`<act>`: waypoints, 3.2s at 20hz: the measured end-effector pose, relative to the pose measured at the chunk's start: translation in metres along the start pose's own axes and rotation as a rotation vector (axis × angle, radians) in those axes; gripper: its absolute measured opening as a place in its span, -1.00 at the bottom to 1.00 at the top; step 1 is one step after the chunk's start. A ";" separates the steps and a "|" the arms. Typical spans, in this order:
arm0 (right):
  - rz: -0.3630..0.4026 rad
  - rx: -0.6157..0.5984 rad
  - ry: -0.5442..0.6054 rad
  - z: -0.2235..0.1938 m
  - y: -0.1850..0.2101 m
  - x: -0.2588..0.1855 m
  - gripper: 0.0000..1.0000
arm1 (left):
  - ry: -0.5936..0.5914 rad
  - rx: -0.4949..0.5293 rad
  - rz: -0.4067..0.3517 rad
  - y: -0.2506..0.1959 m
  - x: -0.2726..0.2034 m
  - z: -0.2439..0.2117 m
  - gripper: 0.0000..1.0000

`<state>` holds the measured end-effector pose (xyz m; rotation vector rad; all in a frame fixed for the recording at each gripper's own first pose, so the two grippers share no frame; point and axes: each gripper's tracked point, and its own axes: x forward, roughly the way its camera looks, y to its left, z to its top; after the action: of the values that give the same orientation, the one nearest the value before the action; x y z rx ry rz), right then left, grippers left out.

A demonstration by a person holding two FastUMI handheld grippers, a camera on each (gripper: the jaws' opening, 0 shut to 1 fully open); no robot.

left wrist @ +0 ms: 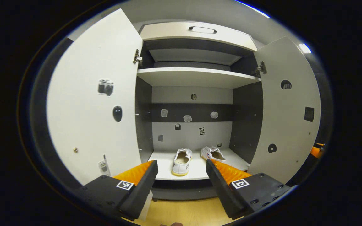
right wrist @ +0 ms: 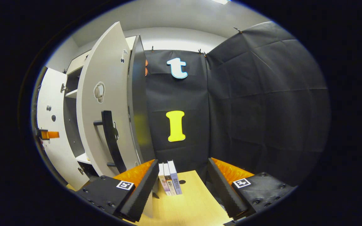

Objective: Grab one shoe with the right hand and put it into the shoe cabinet, grab the other shoe with the left hand and put it into the shoe cabinet; then close the right door with the right hand and the left door with the left hand.

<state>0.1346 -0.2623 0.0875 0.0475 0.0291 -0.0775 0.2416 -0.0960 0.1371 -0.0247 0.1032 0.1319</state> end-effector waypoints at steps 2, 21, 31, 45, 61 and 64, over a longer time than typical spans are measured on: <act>0.006 -0.005 -0.011 0.007 0.004 0.010 0.97 | -0.021 -0.049 0.013 0.000 -0.024 -0.010 0.93; 0.121 -0.032 0.092 0.007 0.064 0.044 0.94 | 0.054 -0.044 -0.066 -0.010 -0.064 -0.092 0.90; 0.217 0.026 0.125 -0.009 0.152 0.031 0.94 | 0.079 -0.089 -0.039 0.039 -0.065 -0.103 0.90; 0.328 0.034 0.077 -0.018 0.301 0.021 0.94 | 0.057 -0.140 0.093 0.166 -0.108 -0.108 0.90; 0.209 -0.021 0.145 -0.052 0.297 -0.044 0.95 | -0.049 -0.136 0.020 0.279 -0.047 -0.035 0.90; 0.198 -0.025 0.163 -0.059 0.292 -0.052 0.95 | -0.063 -0.144 -0.033 0.271 -0.030 -0.022 0.90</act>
<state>0.1039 0.0353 0.0439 0.0314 0.1875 0.1251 0.1744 0.1676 0.1139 -0.1655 0.0304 0.1072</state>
